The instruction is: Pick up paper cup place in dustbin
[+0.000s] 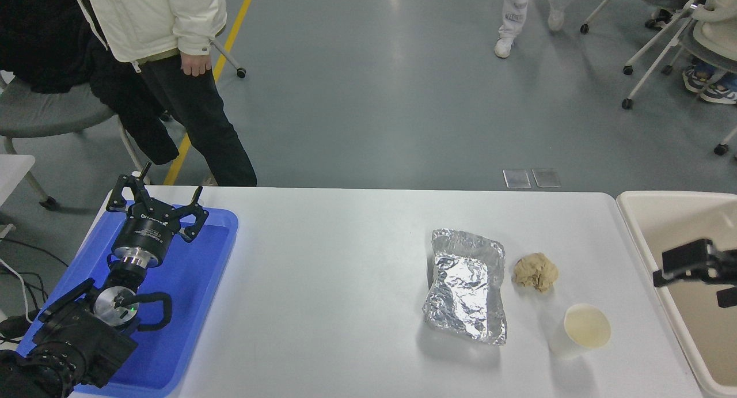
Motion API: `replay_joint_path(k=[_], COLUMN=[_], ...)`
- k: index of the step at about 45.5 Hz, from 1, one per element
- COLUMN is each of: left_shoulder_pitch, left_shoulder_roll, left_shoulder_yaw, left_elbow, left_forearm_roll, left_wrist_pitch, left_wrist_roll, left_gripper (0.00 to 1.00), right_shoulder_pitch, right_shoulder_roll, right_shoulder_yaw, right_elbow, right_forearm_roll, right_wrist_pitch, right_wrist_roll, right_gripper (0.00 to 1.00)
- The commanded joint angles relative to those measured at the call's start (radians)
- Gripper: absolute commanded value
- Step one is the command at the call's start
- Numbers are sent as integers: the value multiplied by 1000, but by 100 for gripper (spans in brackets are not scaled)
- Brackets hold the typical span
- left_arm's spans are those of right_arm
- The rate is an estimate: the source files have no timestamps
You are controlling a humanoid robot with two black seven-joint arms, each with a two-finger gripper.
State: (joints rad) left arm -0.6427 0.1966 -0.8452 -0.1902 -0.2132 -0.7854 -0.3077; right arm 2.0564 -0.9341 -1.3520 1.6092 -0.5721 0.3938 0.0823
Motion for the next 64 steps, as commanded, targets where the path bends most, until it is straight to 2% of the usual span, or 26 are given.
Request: replay_joint_path(k=[1,21,53,59,62,64], left_shoulder_pitch=[0,0,0,0,0,0], left_shoulder_roll=[0,0,1,0,0,1], left_shoulder_yaw=[0,0,0,0,0,0], left_elbow=[0,0,0,0,0,0], left_forearm_roll=[0,0,0,0,0,0], left_wrist_pitch=[0,0,0,0,0,0], left_wrist_roll=[1,-1,-1,-1,-1,1], left_gripper=[100,100,100,100,100,100], right_shoulder_pitch=[-271,-571,-766,-803,-815,-817], right_shoulder_roll=[58,178,325,330,347,356], right_shoulder_yaw=[119,301,343,343,343,341], right_elbow=[-32,-118,-370,-387,-396,-396], right_forearm_roll=[-9,9,9,9,9,9], right_wrist_pitch=[-182,-345,-374,-394,-394,-388], right_wrist_roll=[1,1,2,1,2,2], right_gripper=[95,95,90,84,70,52])
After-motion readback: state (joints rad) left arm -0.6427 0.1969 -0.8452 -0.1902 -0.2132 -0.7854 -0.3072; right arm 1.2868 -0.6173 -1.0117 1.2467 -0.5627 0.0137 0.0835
